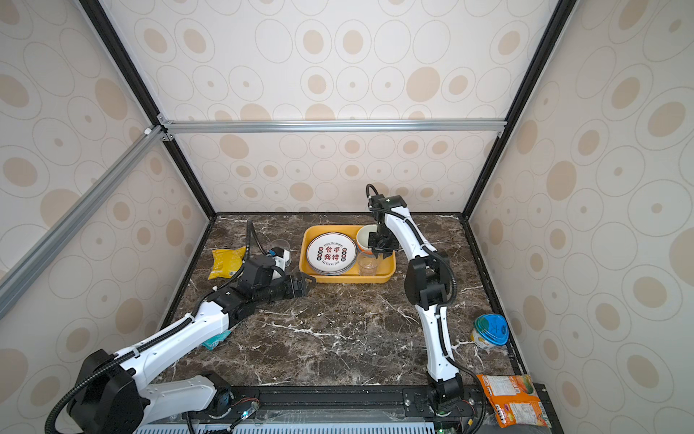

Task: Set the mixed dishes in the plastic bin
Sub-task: 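Lower the clear cup into the bin beside the bowls and open the right gripper, then grasp a clear table cup with the left gripper while the right arm withdraws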

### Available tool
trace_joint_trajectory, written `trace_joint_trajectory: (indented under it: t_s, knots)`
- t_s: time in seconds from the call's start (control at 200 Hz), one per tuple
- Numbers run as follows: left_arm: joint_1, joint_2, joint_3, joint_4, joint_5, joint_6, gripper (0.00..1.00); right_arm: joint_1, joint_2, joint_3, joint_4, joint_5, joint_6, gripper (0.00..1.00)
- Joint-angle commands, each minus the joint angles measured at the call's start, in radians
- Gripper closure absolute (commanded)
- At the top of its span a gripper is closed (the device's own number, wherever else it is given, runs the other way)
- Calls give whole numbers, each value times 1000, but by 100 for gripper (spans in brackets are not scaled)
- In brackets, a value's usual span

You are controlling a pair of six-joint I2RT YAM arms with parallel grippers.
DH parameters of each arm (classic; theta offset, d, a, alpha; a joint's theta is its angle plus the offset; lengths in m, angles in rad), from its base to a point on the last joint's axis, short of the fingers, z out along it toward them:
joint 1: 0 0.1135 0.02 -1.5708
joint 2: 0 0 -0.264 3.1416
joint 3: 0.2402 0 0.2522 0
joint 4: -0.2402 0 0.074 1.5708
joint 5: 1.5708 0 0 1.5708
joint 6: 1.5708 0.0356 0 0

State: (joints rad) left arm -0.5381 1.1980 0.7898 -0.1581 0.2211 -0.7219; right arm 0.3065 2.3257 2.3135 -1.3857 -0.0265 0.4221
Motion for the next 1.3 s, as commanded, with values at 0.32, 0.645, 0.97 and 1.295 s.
trace_joint_trajectory:
  t_s: [0.32,0.645,0.97,1.295]
  knots:
    - [84,-41,79,-157,-97,-14,17,17,-285,-188,122,-35,6,72]
    - [153,-67,113,-266,-142,21,19,94,-467,-434,364,-177,2,62]
    - [232,-81,117,-331,-185,46,24,192,-477,-486,460,-257,10,61]
    - [318,-20,99,-301,-232,82,39,261,-496,-571,536,-270,39,62]
